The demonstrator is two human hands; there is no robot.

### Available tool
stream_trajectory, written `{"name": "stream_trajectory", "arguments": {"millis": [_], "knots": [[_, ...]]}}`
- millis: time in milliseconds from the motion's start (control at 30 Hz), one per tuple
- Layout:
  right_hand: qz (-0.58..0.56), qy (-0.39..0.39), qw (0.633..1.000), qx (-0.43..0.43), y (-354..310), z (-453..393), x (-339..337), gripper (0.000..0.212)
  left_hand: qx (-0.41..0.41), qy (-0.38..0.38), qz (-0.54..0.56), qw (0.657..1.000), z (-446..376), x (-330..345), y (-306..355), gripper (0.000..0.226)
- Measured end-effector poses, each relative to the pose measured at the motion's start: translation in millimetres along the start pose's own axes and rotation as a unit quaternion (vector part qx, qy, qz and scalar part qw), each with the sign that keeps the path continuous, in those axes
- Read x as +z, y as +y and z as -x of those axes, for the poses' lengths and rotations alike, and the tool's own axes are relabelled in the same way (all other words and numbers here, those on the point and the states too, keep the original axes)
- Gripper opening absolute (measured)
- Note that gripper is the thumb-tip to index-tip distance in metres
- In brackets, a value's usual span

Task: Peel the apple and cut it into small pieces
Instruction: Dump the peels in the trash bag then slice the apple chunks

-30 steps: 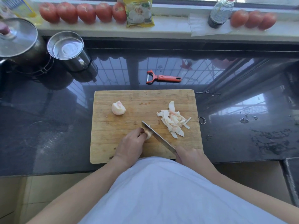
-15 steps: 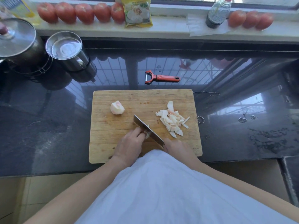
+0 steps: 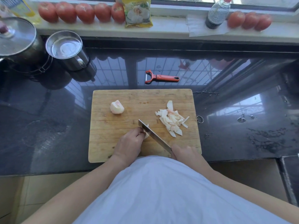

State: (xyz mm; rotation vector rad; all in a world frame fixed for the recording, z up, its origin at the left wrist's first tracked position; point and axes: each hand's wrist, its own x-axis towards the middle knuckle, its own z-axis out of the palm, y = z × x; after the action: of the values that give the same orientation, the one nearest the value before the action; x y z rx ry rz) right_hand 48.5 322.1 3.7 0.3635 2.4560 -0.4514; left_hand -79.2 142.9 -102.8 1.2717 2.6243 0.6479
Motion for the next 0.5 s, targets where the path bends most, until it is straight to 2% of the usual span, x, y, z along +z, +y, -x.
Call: {"name": "stream_trajectory", "arguments": {"millis": [200,333,500], "knots": [[0.003,-0.032,0.999,0.023,-7,-15,0,0.011,-0.001,-0.011,0.001,1.000,2,1,-2,0.026],[0.031,0.018,0.999,-0.006,-13,-32,9,0.012,-0.010,-0.016,-0.006,1.000,2,0,0,0.022],[-0.033,0.031,0.999,0.007,-4,-13,6,0.016,-0.008,0.007,0.016,1.000,5,0,-2,0.025]]}}
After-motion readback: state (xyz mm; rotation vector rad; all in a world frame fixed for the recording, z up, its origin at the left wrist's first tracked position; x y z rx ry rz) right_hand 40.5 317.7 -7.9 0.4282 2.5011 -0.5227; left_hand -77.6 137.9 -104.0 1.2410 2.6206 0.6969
